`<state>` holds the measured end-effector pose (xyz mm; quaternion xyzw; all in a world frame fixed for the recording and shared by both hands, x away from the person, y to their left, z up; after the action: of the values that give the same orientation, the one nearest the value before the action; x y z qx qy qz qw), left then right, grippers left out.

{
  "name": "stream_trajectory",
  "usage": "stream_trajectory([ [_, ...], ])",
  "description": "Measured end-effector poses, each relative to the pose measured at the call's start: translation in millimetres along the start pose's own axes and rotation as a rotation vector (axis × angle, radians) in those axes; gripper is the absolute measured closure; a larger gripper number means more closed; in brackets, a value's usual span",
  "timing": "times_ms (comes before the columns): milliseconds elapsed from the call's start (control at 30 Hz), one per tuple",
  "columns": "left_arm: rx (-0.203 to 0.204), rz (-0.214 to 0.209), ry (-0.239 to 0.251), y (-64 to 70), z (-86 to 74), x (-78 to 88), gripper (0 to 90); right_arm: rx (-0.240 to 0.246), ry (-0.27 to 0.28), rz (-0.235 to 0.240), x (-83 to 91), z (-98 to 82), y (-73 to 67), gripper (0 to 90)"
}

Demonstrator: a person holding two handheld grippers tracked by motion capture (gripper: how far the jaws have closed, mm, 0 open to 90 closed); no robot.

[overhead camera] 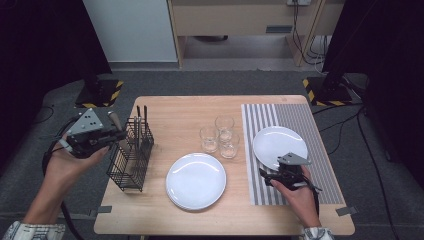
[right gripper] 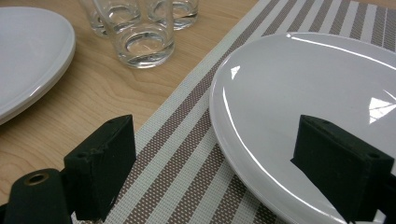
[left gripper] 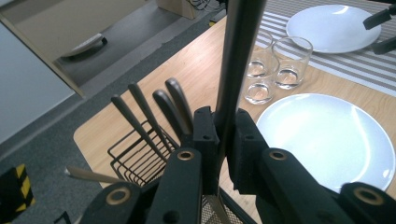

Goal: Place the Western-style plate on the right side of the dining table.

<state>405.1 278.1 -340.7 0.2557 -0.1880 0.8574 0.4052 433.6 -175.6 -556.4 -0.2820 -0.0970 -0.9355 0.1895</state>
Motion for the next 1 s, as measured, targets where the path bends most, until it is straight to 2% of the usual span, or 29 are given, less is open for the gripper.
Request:
stream_trajectory([
  [200, -0.014, -0.036, 0.023, 8.4, 16.7, -1.6, 82.4, 0.005, -0.012, -0.004, -2.0, -1.9, 0.5, 12.8],
  [333, -0.023, -0.059, 0.025, 14.2, 29.5, -12.8, 82.4, 0.004, -0.004, -0.006, -0.3, -0.6, 1.2, 12.8],
  [433, -0.047, -0.064, 0.026, 17.9, 39.1, -21.3, 82.4, 0.004, -0.001, -0.008, 0.0, -0.2, 2.2, 12.7],
  [533, -0.045, -0.078, 0.023, 20.7, 44.4, -30.6, 82.4, 0.001, -0.016, -0.013, -1.9, -2.4, 2.8, 11.6],
  [733, -0.049, -0.100, 0.019, 26.9, 51.1, -51.4, 82.4, 0.000, -0.007, -0.013, -1.2, -1.0, 3.6, 11.1],
  [833, -0.067, -0.113, -0.003, 30.8, 50.7, -63.0, 82.4, 0.004, -0.006, -0.018, -1.6, -0.7, 3.4, 10.9],
  [1000, -0.054, -0.135, -0.013, 33.5, 50.4, -81.3, 82.4, 0.000, -0.006, -0.018, -1.0, -1.3, 4.8, 11.1],
])
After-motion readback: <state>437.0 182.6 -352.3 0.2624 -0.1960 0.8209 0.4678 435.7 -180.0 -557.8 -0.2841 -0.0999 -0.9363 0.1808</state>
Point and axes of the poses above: each handheld gripper's, and its own axes: x roughly backward along the jaws, z roughly out of its top, y roughly to its right, the point moved 9 cm from there along -x, roughly forward along the jaws, and after that the axes turned 9 degrees about -z, right-handed, at the moved point
